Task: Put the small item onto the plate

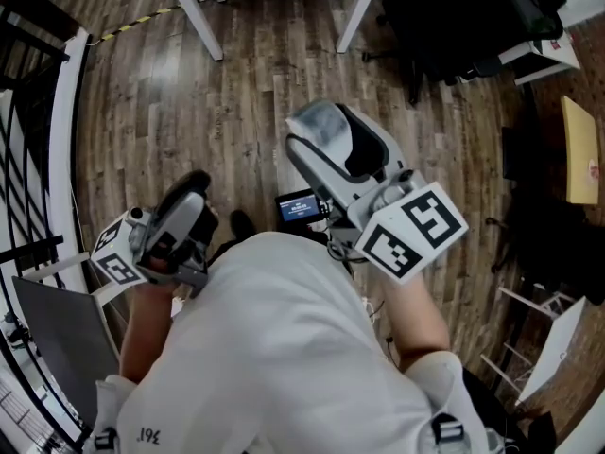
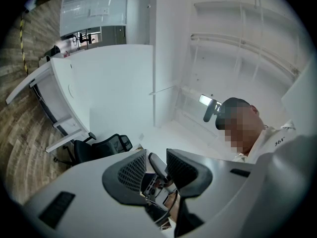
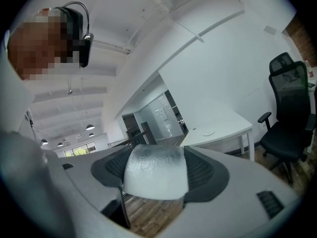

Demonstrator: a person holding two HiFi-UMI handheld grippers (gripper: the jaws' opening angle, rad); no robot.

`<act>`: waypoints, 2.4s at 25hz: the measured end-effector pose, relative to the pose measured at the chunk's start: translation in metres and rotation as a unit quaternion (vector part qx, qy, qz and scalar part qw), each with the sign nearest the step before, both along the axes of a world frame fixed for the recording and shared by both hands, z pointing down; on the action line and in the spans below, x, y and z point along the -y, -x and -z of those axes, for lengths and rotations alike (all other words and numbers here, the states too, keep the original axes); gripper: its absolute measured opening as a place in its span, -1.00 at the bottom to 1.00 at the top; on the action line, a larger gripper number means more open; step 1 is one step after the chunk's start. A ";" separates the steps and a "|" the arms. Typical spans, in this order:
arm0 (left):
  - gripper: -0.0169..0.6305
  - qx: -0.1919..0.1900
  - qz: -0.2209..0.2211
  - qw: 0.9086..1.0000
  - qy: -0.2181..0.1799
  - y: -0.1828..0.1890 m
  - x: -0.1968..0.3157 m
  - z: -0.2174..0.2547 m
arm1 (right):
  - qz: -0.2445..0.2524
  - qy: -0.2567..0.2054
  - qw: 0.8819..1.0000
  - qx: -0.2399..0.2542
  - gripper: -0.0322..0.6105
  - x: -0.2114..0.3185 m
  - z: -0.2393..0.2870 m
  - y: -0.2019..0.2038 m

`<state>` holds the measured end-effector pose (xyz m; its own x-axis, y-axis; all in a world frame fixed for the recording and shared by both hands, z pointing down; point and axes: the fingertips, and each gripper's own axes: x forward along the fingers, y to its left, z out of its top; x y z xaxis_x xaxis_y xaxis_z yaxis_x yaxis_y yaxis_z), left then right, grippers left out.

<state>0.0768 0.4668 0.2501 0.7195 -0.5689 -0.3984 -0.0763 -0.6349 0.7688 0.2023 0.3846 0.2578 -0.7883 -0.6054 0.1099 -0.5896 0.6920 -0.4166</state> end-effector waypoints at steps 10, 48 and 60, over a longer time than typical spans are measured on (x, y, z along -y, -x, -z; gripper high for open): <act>-0.60 0.005 0.013 1.000 0.003 -0.024 0.020 -0.002 | 0.016 0.001 1.000 0.004 0.07 0.025 -0.002 -0.018; -0.60 -0.009 -0.048 0.998 0.027 0.130 0.240 -0.016 | -0.051 0.042 0.997 -0.026 0.08 0.221 -0.024 0.128; -0.60 -0.013 -0.081 0.996 0.032 0.171 0.304 -0.021 | -0.083 0.034 0.996 -0.029 0.08 0.277 -0.018 0.169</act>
<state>-0.0946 0.1632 0.2713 0.7946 -0.4698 -0.3846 0.0436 -0.5877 0.8079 0.0332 0.1072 0.2755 -0.6694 -0.7160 0.1982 -0.7177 0.5543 -0.4215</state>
